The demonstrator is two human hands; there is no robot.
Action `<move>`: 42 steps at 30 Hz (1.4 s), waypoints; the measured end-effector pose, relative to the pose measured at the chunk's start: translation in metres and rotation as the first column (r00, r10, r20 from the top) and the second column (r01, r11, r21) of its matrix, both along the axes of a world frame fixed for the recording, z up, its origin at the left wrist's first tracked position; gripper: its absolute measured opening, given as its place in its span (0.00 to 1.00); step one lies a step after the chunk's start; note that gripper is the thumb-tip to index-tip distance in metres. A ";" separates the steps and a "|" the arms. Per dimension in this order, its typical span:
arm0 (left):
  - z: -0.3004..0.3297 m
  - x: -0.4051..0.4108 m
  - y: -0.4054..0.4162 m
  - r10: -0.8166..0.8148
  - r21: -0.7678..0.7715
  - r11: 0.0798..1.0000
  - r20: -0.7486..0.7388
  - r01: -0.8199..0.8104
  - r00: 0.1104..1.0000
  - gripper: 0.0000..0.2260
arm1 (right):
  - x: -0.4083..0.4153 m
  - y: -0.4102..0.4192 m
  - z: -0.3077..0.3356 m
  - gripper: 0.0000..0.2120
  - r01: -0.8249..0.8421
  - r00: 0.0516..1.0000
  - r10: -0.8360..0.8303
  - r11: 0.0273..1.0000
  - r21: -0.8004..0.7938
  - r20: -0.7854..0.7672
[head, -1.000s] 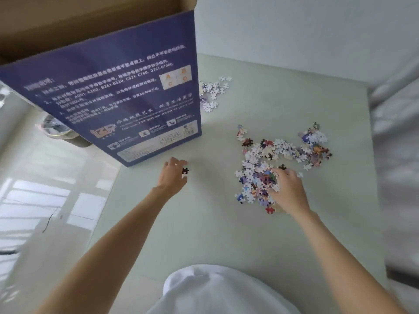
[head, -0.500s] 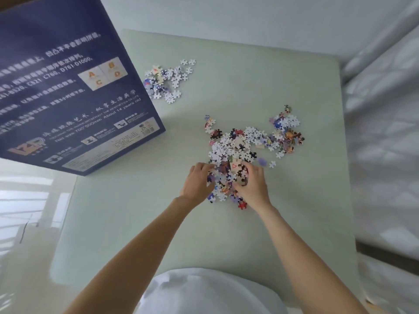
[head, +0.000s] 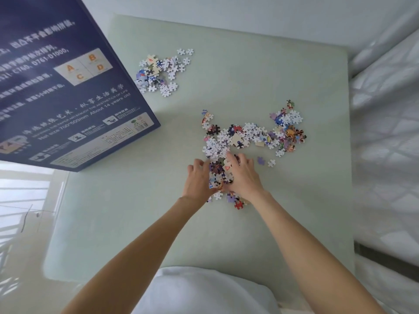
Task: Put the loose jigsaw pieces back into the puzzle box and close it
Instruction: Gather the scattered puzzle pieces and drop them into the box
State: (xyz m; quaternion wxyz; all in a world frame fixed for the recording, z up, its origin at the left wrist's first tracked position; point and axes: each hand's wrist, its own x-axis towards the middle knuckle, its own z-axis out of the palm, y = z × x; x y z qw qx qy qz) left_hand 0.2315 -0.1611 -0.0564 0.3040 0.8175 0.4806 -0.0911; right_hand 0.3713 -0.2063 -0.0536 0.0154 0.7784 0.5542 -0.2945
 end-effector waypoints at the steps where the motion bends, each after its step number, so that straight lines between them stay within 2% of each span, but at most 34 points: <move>1: 0.000 0.001 0.000 0.004 -0.013 1.000 0.017 -0.004 1.000 0.37 | -0.001 0.001 0.000 0.45 0.016 1.000 -0.016 1.000 0.006 -0.024; 5: -0.002 0.003 0.005 0.062 -0.066 0.996 0.098 -0.056 0.993 0.33 | -0.003 0.001 0.000 0.34 0.028 0.996 -0.021 0.996 0.079 -0.085; 9: -0.003 0.003 0.013 0.076 -0.079 0.995 0.106 -0.068 0.991 0.30 | -0.002 0.002 0.004 0.29 0.062 0.991 -0.046 0.990 0.126 -0.129; 13: -0.002 0.004 0.014 0.100 -0.086 0.992 0.099 -0.091 0.990 0.31 | 0.003 0.003 0.007 0.34 0.095 0.978 -0.078 0.992 0.085 -0.191; 16: -0.004 0.006 0.012 0.155 -0.110 0.983 0.094 -0.145 0.983 0.34 | 0.001 0.008 0.007 0.38 0.216 0.950 -0.202 0.976 0.031 -0.239; 21: -0.005 0.009 0.013 0.159 -0.128 0.981 0.083 -0.148 0.984 0.32 | -0.006 0.016 0.002 0.33 0.217 0.969 -0.213 0.976 0.021 -0.125; 25: -0.004 0.007 0.014 0.131 -0.112 0.987 0.103 -0.120 0.986 0.32 | -0.001 0.018 0.005 0.30 0.167 0.973 -0.172 0.985 -0.042 -0.155; 30: -0.003 0.006 0.012 0.021 -0.035 0.999 0.098 -0.017 0.995 0.27 | 0.005 0.011 0.010 0.28 0.167 0.968 -0.162 0.986 0.006 -0.190; 33: -0.002 0.006 0.013 -0.013 -0.023 1.000 0.104 0.015 0.995 0.23 | 0.012 0.004 0.013 0.27 0.203 0.959 -0.188 0.978 0.049 -0.210; 38: 0.003 0.010 0.016 -0.079 -0.045 0.996 0.086 0.083 0.993 0.21 | 0.027 -0.008 0.018 0.19 0.311 0.919 -0.278 0.947 0.079 -0.279; 42: 0.003 0.013 0.017 -0.081 -0.090 0.992 0.078 0.088 0.994 0.22 | 0.036 -0.014 0.018 0.26 0.364 0.905 -0.331 0.928 0.082 -0.267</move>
